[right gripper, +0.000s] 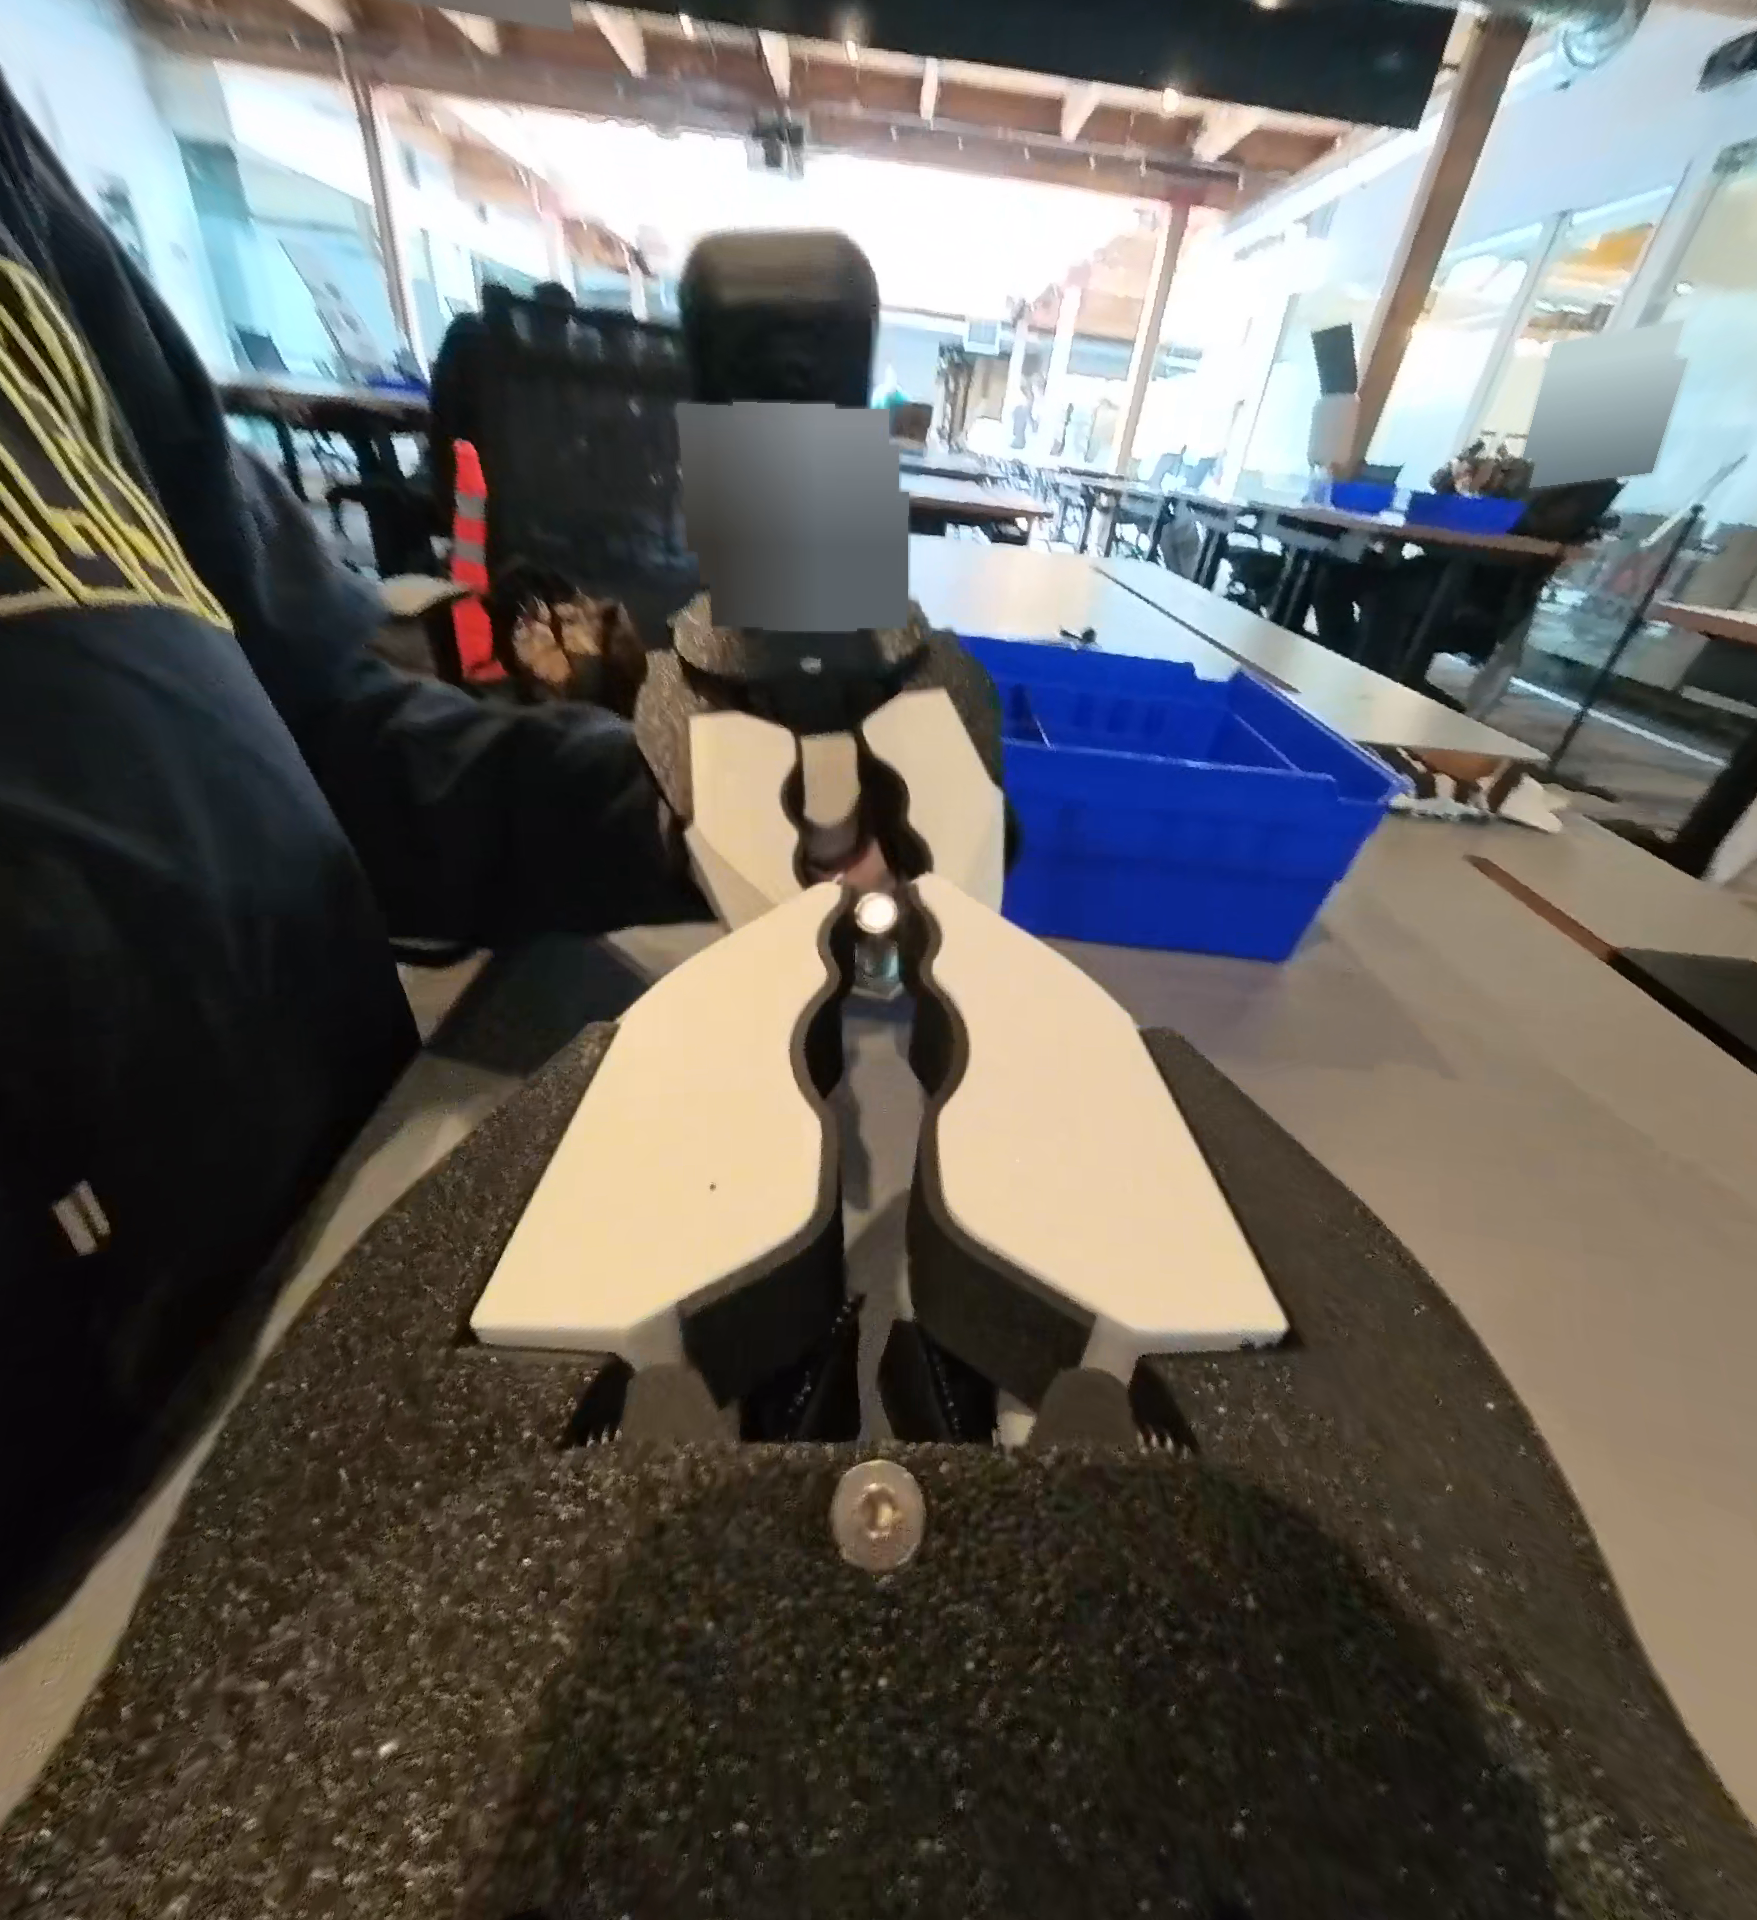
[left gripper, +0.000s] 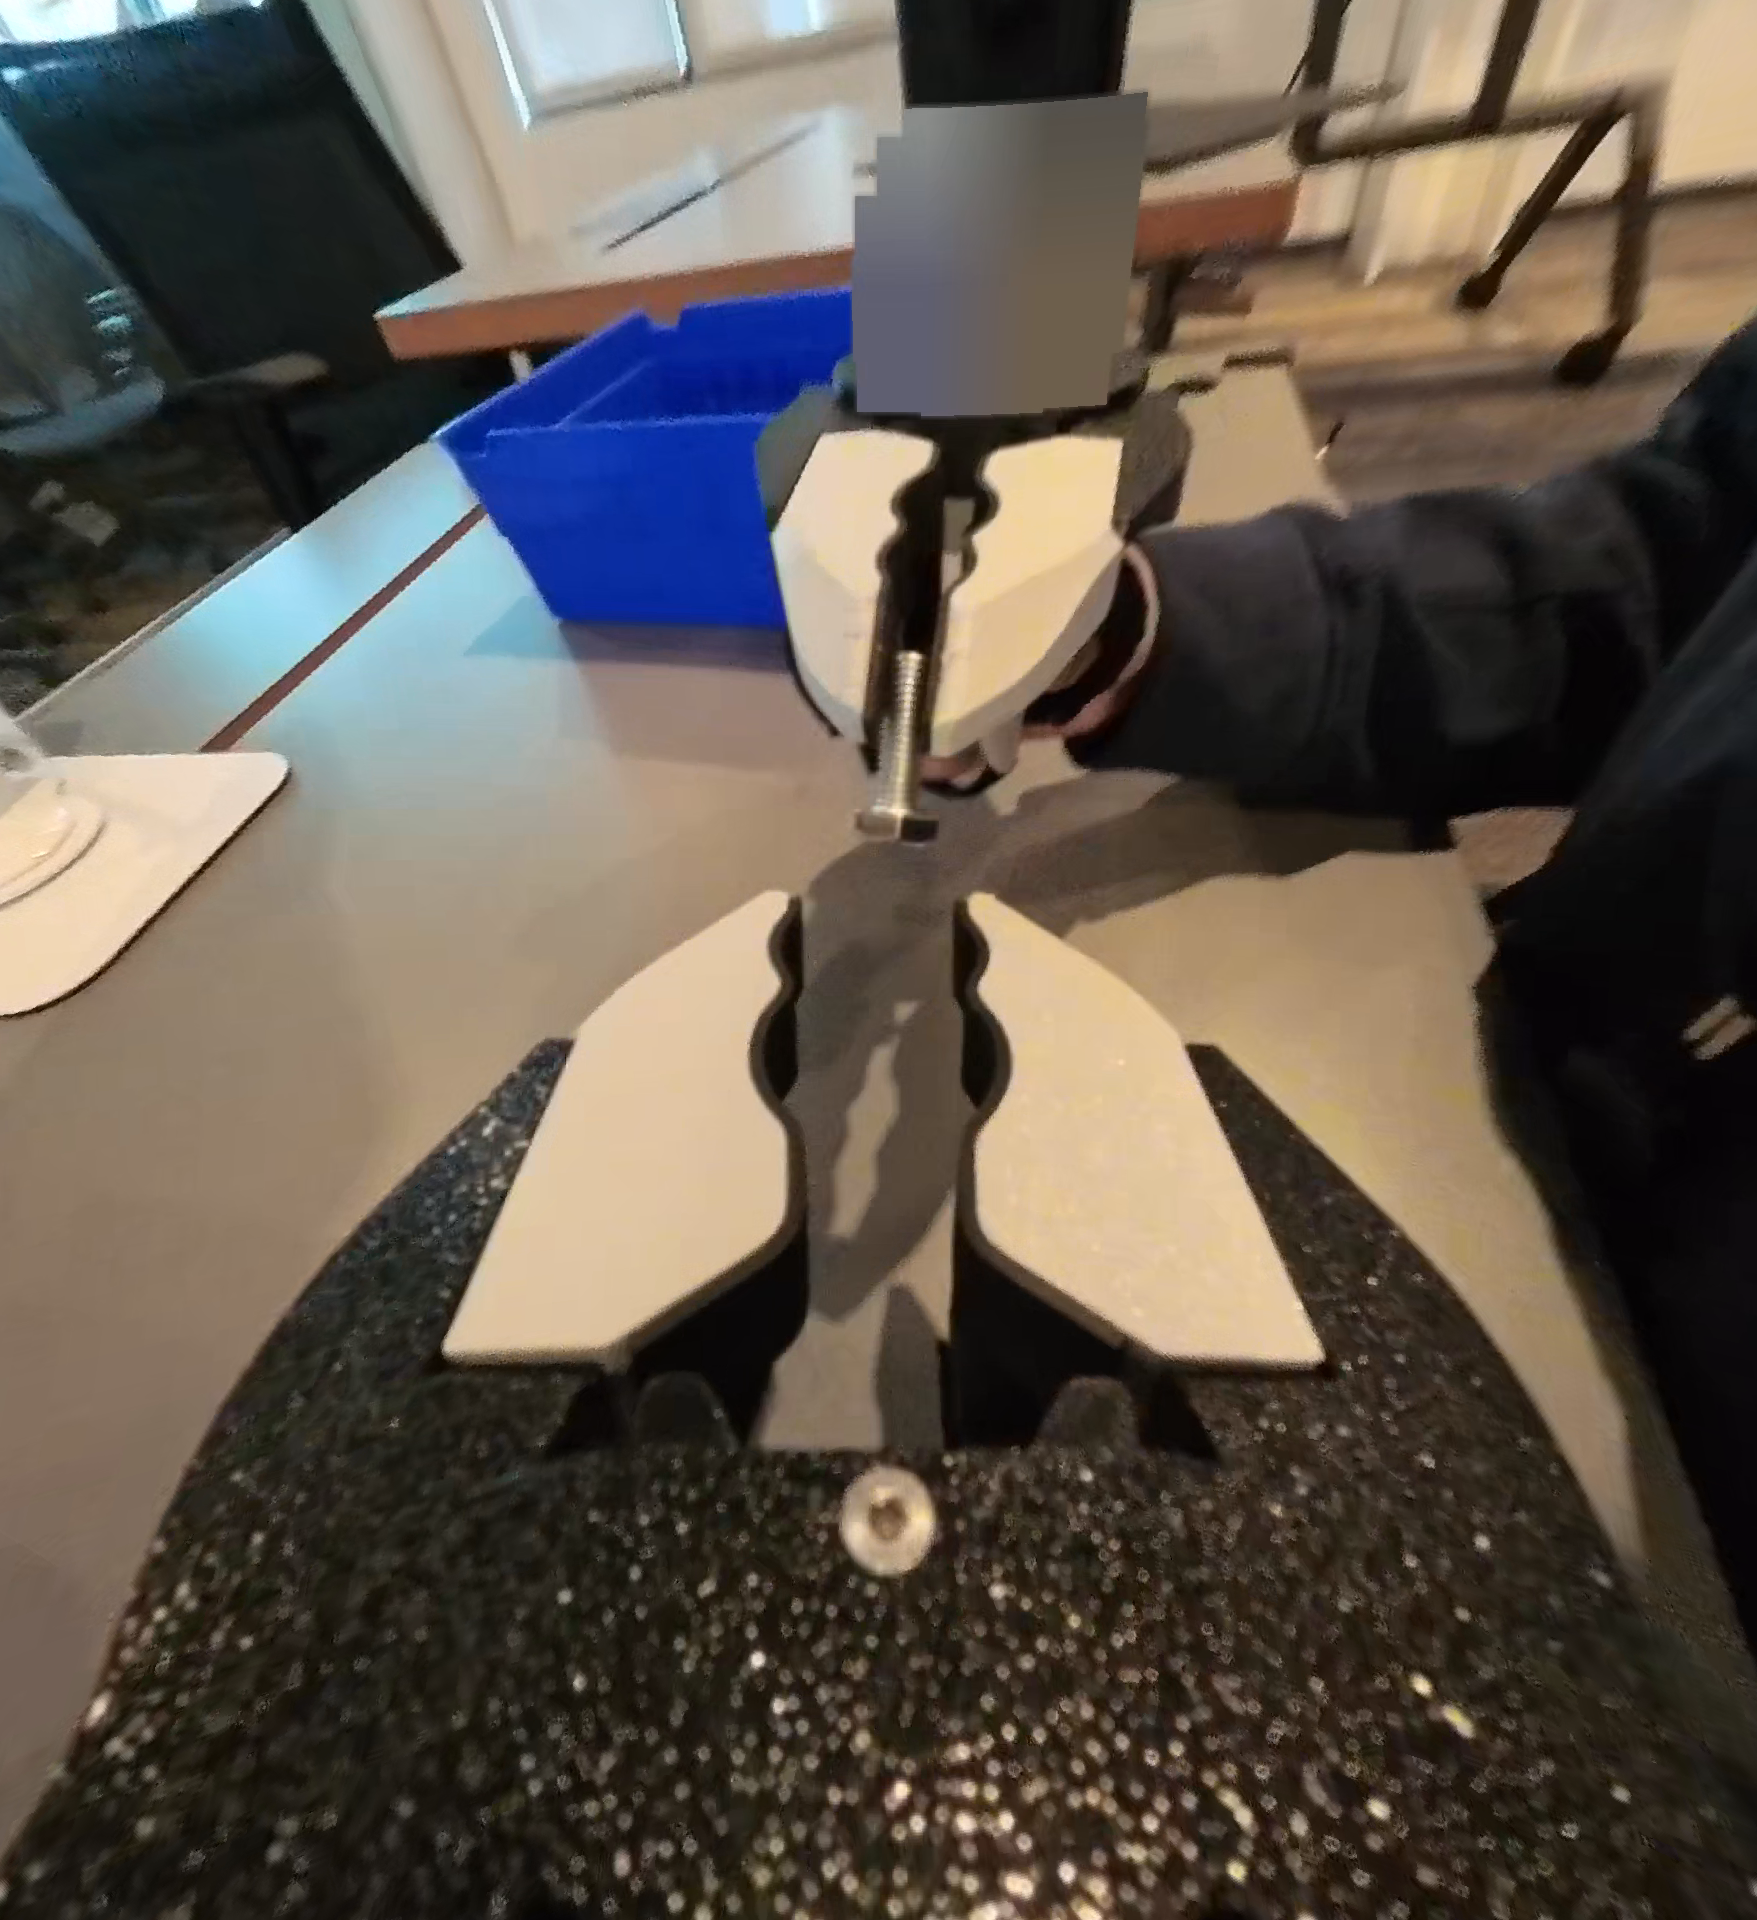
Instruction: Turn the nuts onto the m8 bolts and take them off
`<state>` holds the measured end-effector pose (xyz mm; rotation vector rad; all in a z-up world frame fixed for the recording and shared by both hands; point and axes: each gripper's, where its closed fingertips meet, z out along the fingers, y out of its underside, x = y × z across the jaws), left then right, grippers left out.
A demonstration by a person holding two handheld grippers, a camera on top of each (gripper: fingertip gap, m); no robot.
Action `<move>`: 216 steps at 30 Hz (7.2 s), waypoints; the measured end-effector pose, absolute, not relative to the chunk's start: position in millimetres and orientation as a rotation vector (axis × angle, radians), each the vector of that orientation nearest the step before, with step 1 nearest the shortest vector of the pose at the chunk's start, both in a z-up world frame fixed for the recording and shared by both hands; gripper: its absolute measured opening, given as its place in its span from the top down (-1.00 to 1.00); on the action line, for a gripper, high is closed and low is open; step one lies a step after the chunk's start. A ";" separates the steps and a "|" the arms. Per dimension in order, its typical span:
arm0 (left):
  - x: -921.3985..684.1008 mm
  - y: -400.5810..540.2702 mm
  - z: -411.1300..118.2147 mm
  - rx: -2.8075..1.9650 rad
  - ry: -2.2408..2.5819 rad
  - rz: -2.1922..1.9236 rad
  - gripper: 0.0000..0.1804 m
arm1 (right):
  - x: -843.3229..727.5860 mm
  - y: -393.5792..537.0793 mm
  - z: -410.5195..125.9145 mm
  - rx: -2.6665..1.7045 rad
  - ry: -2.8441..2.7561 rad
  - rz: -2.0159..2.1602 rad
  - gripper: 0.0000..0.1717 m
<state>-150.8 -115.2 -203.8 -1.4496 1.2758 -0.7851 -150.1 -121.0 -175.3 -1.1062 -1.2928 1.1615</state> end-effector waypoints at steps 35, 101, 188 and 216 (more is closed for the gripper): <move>-150.8 -32.4 -210.6 -1.536 0.981 -0.498 0.85 | -108.1 -28.1 -275.6 -1.869 -1.127 0.794 0.70; -116.2 -61.9 -240.5 -1.329 1.454 -1.196 0.85 | -119.4 -60.5 -211.8 -1.319 -1.303 1.240 0.82; -137.5 4.7 -228.0 -1.476 0.974 -0.807 0.85 | -49.5 84.9 -241.1 -1.759 -0.500 0.475 0.71; -132.5 0.9 -230.3 -1.457 1.025 -0.805 0.85 | 79.6 251.8 -308.8 -2.304 -0.173 0.017 0.57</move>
